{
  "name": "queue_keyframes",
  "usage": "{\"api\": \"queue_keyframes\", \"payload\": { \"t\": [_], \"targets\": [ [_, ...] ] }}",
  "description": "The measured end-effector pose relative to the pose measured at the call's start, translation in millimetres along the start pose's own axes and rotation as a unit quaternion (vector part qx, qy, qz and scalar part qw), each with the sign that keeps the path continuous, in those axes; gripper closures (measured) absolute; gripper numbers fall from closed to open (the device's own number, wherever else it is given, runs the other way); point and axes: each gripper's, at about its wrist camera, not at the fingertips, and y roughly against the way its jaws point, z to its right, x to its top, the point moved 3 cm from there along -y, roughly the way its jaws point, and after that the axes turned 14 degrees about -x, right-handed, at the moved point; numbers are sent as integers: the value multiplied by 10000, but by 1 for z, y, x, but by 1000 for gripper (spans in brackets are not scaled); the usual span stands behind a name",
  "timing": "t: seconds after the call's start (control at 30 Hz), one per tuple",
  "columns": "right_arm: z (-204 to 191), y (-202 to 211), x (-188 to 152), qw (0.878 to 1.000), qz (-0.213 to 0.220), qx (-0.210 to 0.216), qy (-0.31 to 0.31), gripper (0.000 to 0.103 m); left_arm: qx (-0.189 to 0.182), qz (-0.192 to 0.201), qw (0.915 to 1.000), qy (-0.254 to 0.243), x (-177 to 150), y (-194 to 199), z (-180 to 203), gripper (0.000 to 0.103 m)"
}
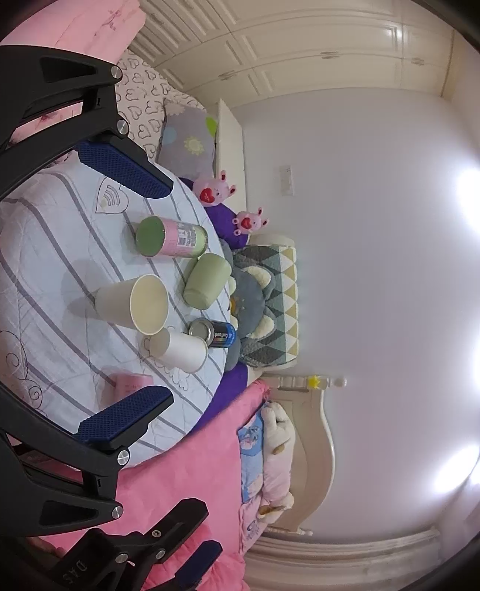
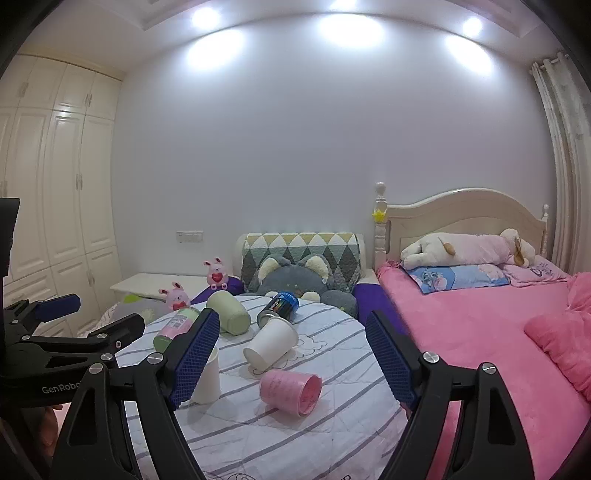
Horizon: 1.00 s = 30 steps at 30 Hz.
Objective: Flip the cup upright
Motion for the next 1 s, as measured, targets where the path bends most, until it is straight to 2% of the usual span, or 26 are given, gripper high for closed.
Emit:
{"api": "queue_keyframes", "payload": {
  "t": [1.0],
  "targets": [
    [-11, -9, -4, 9999, -118, 61, 86, 20, 15, -30, 10000, 56, -2, -10, -5, 0]
  ]
}}
